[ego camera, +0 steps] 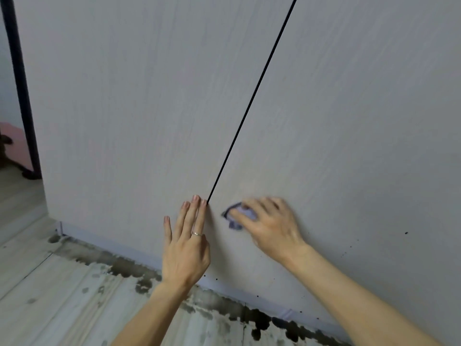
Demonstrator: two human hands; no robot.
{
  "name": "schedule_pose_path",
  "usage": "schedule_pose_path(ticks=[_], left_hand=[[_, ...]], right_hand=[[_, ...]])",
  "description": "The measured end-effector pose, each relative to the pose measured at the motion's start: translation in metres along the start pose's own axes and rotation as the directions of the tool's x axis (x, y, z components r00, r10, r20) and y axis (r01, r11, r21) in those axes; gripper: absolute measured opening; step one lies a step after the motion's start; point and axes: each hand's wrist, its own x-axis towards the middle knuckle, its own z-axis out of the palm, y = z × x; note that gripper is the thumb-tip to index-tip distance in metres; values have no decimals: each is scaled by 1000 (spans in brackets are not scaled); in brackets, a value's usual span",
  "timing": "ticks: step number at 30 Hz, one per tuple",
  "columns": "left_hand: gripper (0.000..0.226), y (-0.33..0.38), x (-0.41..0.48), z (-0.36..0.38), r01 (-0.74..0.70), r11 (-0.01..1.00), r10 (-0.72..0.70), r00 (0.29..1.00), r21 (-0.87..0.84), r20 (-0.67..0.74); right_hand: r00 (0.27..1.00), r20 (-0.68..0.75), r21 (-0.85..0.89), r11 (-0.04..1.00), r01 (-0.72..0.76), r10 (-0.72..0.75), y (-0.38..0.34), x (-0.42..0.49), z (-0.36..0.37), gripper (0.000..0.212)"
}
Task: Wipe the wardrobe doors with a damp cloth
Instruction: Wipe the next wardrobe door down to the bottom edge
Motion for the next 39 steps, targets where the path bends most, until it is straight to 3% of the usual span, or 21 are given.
schedule_pose_path(ticks=[2, 5, 6, 8, 9, 11, 12, 14, 15, 17, 19, 20, 21, 24, 26, 28, 30, 32, 33, 35, 39], left_hand=[[93, -3, 5, -3, -19, 1000, 19, 1000, 7, -10], [91, -1, 5, 0, -7, 1000, 7, 1000, -1, 0], [89, 2, 4, 0, 5, 1000, -5, 1000, -9, 6], [85, 9, 3, 0, 19, 1000, -19, 1000, -16, 23], [83, 11, 3, -1, 18, 1000, -17, 999, -10, 33], [82, 17, 5, -4, 2, 1000, -2, 999, 4, 47], [83, 19, 5, -6, 4, 1000, -4, 999, 4, 50], [85, 24, 7, -9, 18, 1000, -17, 998, -18, 54], [84, 27, 7, -11, 19, 999, -17, 998, -30, 60], [81, 37, 7, -11, -14, 999, 16, 996, -30, 86], [82, 46, 8, -11, -42, 999, 44, 990, -18, 132], [83, 51, 9, -11, -35, 999, 36, 986, -8, 163], [83, 56, 10, -12, -22, 1000, 21, 981, 4, 195], [80, 65, 10, -14, 36, 999, -45, 966, 40, 254], [79, 66, 8, -17, 41, 997, -55, 963, 61, 265], [76, 65, 10, -18, 23, 997, -43, 962, 77, 270], [73, 63, 13, -16, 28, 995, -50, 966, 92, 253], [74, 62, 11, -10, 21, 992, -52, 968, 128, 244], [76, 60, 9, -7, 21, 991, -52, 971, 134, 232], [75, 57, 8, -1, 15, 990, -45, 977, 142, 210], [69, 54, 11, 6, 13, 984, -47, 981, 177, 188]], right_hand=[[977, -132, -25, 985, -172, 167, 21, 17, -14, 38], [832, -276, 27, 869, -494, 481, 43, 20, -29, 40], [802, -290, 52, 846, -531, 522, 42, 14, -30, 39], [885, -213, 13, 907, -420, 413, 34, -9, -24, 39], [955, -122, -24, 961, -277, 272, 31, -24, -19, 39], [998, 48, -55, 998, -41, 44, 36, -47, -22, 38], [997, 76, -60, 998, -12, 16, 44, -49, -30, 40], [989, -6, -94, 984, -151, 151, 63, -46, -49, 43], [950, -92, -99, 947, -306, 298, 74, -42, -57, 42], [744, -291, 33, 783, -621, 602, 88, -36, -72, 37], [563, -375, 169, 652, -739, 736, 80, -36, -70, 35], [554, -370, 180, 642, -745, 746, 69, -42, -63, 34], [596, -326, 166, 665, -728, 734, 55, -54, -53, 32], [855, -1, 46, 854, -518, 519, 14, -106, -24, 36], [888, 162, 32, 897, -440, 430, -1, -131, -17, 59], [792, 115, 105, 786, -609, 599, 1, -131, -23, 59], [596, -46, 241, 588, -772, 802, 13, -115, -34, 43], [431, -157, 351, 458, -817, 889, 24, -104, -39, 36], [410, -183, 377, 449, -811, 894, 24, -100, -37, 34], [437, -164, 375, 466, -801, 884, 9, -101, -26, 33], [768, 132, 243, 731, -638, 626, -42, -128, 16, 57]])
